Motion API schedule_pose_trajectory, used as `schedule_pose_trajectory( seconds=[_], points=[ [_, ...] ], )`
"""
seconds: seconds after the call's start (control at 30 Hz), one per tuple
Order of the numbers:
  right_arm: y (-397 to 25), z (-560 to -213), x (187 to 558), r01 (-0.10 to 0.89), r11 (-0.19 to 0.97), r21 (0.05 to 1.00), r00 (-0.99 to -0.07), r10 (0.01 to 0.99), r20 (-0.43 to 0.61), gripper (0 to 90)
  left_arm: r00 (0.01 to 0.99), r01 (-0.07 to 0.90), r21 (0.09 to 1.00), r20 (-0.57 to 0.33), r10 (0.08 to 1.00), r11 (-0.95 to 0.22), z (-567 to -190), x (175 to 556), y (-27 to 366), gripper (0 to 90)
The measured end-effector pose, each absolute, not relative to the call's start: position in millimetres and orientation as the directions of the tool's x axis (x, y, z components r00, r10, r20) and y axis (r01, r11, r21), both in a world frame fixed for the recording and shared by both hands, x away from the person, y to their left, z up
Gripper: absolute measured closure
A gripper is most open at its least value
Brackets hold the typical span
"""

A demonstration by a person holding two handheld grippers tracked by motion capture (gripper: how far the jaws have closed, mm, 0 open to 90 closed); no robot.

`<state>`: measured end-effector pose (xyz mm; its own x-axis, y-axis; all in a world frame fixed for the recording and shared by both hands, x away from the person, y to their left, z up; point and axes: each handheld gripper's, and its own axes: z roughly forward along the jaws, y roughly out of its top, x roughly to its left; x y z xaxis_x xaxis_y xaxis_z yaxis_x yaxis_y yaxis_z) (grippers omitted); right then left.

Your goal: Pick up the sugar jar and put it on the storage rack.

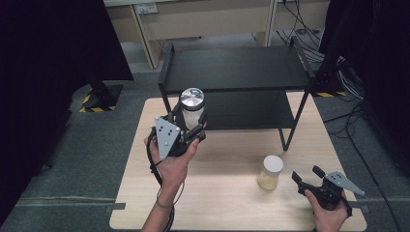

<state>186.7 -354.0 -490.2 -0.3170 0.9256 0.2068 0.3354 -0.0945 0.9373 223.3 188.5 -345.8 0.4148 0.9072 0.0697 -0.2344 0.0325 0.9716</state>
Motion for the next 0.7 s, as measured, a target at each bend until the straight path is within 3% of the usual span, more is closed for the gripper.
schedule_pose_trajectory(
  seconds=[0.7],
  points=[
    [-354.4, -490.2, 187.0, 0.337, -0.098, 0.936, -0.316, 0.925, 0.211, 8.5, 0.407, -0.242, 0.968, 0.044, 0.912, 0.062, -304.2, 236.4, 192.3, 30.6]
  ],
)
